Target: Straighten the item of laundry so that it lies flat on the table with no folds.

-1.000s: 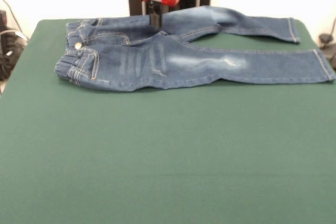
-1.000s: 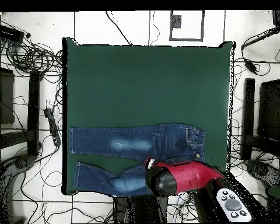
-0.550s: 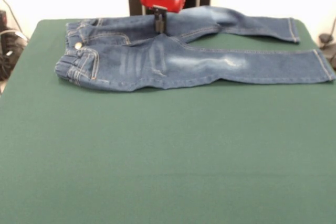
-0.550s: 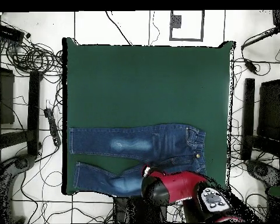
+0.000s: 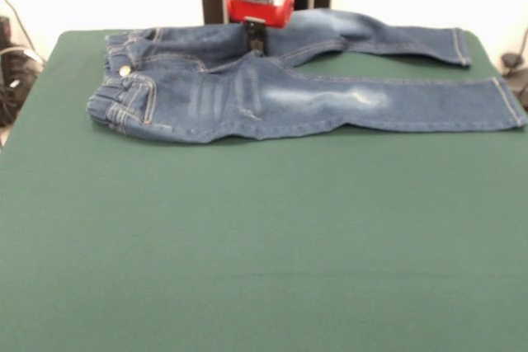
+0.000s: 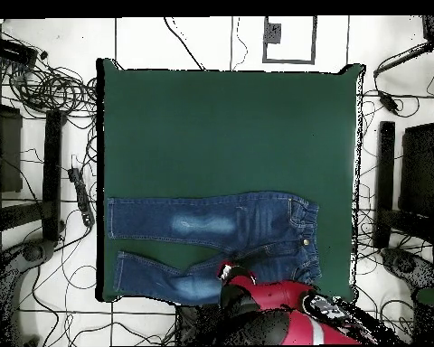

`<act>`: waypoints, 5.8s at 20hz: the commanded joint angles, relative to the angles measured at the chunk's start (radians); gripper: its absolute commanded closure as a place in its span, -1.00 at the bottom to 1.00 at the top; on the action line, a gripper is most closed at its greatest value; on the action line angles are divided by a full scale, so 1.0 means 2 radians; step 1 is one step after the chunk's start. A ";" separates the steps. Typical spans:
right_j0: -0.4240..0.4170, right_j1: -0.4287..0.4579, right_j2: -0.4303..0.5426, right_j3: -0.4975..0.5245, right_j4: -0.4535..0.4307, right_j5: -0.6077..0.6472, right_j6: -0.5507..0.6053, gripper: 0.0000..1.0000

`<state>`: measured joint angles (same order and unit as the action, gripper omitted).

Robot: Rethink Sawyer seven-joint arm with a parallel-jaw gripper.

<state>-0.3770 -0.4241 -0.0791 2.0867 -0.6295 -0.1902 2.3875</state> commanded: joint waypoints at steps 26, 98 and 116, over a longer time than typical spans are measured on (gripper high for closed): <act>-0.133 -0.021 0.098 -0.075 -0.050 0.146 -0.035 1.00; -0.072 -0.003 0.111 -0.091 0.029 0.159 -0.008 1.00; -0.136 -0.035 0.160 -0.099 0.024 0.224 -0.045 1.00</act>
<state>-0.6171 -0.4959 0.1129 1.9731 -0.5876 0.1653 2.3875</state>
